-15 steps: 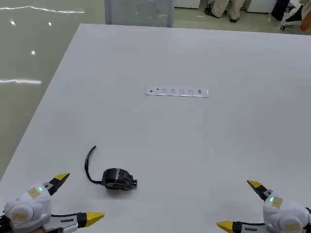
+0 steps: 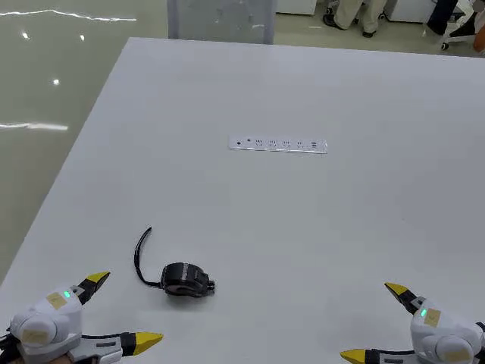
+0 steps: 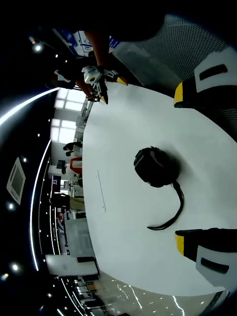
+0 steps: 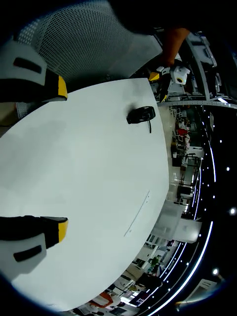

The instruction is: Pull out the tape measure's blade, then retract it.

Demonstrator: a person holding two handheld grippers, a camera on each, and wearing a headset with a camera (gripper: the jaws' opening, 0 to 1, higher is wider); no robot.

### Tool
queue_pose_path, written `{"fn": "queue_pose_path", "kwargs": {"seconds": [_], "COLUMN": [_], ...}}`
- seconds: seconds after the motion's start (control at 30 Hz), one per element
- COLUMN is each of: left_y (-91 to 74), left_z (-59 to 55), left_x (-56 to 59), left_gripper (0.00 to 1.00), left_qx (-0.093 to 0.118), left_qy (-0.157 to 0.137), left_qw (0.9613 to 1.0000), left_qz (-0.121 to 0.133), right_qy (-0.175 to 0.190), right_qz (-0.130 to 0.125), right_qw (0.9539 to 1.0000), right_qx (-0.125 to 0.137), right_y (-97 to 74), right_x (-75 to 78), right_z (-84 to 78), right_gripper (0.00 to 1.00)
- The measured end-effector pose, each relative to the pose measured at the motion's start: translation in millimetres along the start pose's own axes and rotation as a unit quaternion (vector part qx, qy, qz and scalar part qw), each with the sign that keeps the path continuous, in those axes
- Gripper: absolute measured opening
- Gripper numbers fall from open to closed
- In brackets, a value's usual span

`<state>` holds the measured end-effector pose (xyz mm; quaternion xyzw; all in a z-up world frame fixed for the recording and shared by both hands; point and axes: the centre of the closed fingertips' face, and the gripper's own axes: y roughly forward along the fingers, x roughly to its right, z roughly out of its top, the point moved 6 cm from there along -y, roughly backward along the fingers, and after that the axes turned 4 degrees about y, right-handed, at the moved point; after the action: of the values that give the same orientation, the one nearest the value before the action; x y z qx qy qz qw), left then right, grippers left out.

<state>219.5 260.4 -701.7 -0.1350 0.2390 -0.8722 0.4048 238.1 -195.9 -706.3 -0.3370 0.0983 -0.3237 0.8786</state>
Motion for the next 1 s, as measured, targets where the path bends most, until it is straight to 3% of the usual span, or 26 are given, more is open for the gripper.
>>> {"fn": "queue_pose_path", "kwargs": {"seconds": [0.27, 1.0], "left_y": [1.4, 0.6], "left_z": [-3.9, 0.0], "left_x": [-3.1, -2.5], "left_gripper": [0.99, 0.98], "left_qx": [-0.001, -0.003], "left_qy": [0.001, 0.003], "left_qw": [1.0000, 1.0000], "left_qz": [-0.004, -0.004], "right_qy": [-0.001, 0.003], "right_qz": [0.001, -0.003], "right_qw": [1.0000, 1.0000], "right_qx": [-0.001, 0.000], "right_y": [-0.2, -1.9], "right_x": [0.8, 2.3], "right_z": [0.7, -0.1], "right_gripper": [0.98, 0.98]}}
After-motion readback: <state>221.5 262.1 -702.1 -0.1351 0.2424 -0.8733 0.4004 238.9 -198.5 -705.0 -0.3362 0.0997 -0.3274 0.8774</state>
